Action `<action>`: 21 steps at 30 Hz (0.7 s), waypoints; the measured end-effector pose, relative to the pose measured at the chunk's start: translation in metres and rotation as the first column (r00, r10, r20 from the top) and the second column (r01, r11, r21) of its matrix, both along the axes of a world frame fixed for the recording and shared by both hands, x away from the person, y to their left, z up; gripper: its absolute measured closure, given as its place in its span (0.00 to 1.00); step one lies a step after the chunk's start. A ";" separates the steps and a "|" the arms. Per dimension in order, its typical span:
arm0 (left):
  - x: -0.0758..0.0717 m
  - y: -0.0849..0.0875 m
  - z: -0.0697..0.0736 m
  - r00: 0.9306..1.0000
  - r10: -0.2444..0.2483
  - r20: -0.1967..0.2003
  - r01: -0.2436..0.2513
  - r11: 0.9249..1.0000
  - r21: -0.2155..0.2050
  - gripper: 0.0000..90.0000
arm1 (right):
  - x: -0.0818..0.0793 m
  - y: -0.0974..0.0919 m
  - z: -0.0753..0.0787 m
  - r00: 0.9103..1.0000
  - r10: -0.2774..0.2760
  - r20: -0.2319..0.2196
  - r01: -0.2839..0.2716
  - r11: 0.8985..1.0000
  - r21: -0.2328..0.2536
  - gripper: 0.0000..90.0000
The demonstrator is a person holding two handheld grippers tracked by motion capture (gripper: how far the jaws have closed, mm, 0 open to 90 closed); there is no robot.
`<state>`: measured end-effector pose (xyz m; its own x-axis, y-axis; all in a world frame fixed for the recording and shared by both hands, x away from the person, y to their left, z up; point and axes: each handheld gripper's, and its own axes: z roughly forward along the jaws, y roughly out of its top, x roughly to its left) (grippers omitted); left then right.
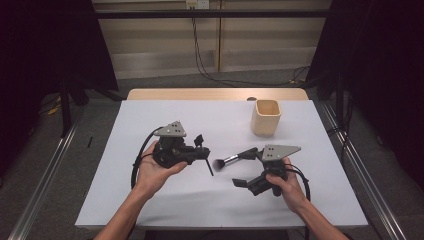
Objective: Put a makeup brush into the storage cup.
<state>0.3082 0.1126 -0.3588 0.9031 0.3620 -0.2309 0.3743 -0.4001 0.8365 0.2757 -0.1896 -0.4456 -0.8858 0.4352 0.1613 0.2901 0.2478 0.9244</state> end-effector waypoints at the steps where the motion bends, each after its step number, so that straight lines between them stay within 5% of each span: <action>1: 0.000 -0.001 0.000 1.000 -0.006 0.000 0.006 1.000 0.004 0.95 | 0.000 0.001 0.000 1.000 0.004 0.004 -0.004 1.000 0.003 0.02; 8: 0.004 -0.011 -0.003 0.999 -0.024 -0.043 0.026 0.999 0.045 0.95 | -0.002 0.011 0.001 1.000 0.020 0.016 -0.020 1.000 0.006 0.01; 21: 0.002 -0.017 -0.009 0.997 -0.046 -0.060 0.047 0.999 0.026 0.95 | 0.003 0.038 0.009 0.996 0.084 0.018 -0.084 0.996 -0.009 0.02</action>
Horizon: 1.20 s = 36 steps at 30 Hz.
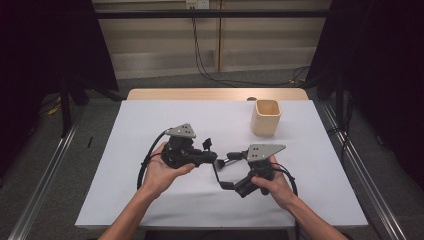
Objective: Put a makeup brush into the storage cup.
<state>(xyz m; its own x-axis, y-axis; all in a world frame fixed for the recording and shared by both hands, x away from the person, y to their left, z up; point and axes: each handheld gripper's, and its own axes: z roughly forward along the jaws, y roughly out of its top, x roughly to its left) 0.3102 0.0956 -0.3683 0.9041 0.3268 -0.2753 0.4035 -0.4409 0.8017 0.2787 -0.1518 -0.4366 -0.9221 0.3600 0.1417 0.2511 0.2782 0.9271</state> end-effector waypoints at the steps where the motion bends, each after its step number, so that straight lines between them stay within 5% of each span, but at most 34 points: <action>1: 0.000 0.000 -0.001 1.000 0.006 -0.003 -0.006 1.000 0.001 0.95 | 0.000 0.002 0.000 1.000 0.010 0.003 -0.010 1.000 -0.003 0.02; 12: 0.001 -0.003 -0.003 1.000 0.008 -0.009 -0.008 1.000 -0.004 0.95 | 0.005 0.015 -0.001 1.000 -0.011 -0.019 0.010 1.000 -0.019 0.07; 15: 0.001 -0.004 -0.005 1.000 0.008 -0.009 -0.008 1.000 -0.001 0.95 | 0.004 0.017 -0.002 1.000 -0.022 0.012 0.022 1.000 -0.018 0.19; 28: 0.001 -0.005 -0.007 1.000 0.004 -0.002 -0.004 1.000 0.010 0.95 | 0.005 0.015 -0.002 1.000 -0.009 -0.025 0.009 1.000 0.007 0.77; 36: 0.001 -0.006 -0.007 1.000 0.007 0.006 -0.007 1.000 0.011 0.95 | 0.006 0.013 -0.002 0.999 -0.012 -0.045 0.013 0.999 0.029 0.90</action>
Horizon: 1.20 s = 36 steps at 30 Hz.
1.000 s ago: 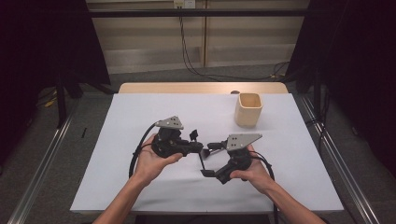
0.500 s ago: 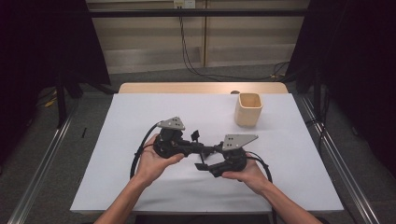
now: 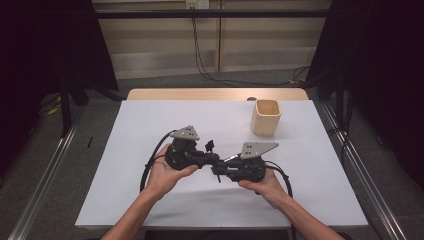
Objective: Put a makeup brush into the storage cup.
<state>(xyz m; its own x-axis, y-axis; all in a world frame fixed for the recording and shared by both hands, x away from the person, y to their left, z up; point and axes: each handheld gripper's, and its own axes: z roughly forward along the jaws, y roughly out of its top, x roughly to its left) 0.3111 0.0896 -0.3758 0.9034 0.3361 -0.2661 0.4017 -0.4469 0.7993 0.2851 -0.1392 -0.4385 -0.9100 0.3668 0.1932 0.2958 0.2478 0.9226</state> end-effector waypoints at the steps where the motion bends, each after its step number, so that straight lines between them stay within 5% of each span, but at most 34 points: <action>1: 0.000 0.000 0.000 1.000 0.001 0.000 -0.001 1.000 -0.001 0.95 | 0.000 0.000 0.000 1.000 0.000 -0.002 0.000 1.000 0.000 0.92; 26: -0.003 -0.003 -0.005 0.999 0.037 0.003 -0.037 0.999 -0.033 0.93 | -0.002 -0.004 0.001 1.000 -0.002 0.026 0.003 1.000 -0.017 0.96; 36: -0.006 -0.002 -0.007 0.997 0.069 0.046 -0.067 0.997 -0.041 0.74 | -0.001 -0.004 0.001 1.000 -0.011 0.027 0.012 1.000 -0.017 0.96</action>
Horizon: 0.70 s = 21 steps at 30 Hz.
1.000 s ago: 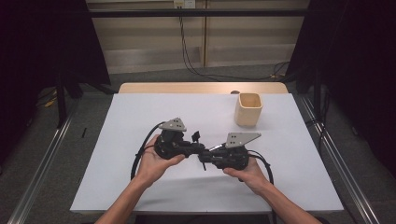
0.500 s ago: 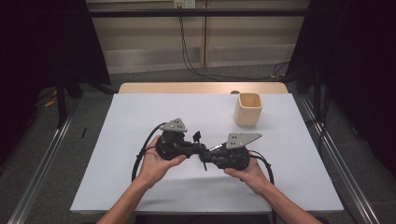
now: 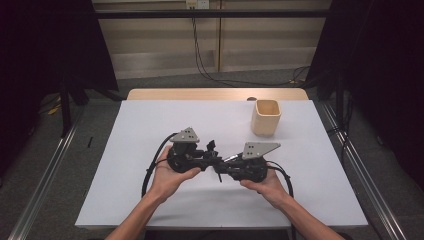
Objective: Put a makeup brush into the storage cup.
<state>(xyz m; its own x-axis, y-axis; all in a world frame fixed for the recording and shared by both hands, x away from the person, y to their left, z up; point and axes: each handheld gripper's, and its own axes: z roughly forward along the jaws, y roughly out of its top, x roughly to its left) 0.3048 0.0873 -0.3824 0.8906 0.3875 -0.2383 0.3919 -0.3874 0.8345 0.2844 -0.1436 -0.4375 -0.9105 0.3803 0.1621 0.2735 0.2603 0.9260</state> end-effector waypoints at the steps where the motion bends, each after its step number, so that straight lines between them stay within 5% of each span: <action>1: 0.000 0.000 0.000 1.000 0.009 0.008 -0.009 1.000 0.003 0.74 | 0.000 -0.001 0.000 1.000 -0.001 0.000 0.001 1.000 -0.001 0.96; 21: 0.000 0.014 -0.008 0.990 0.131 0.060 -0.131 0.991 -0.002 0.15 | 0.002 -0.013 0.002 0.998 -0.059 0.001 0.059 0.998 -0.001 0.96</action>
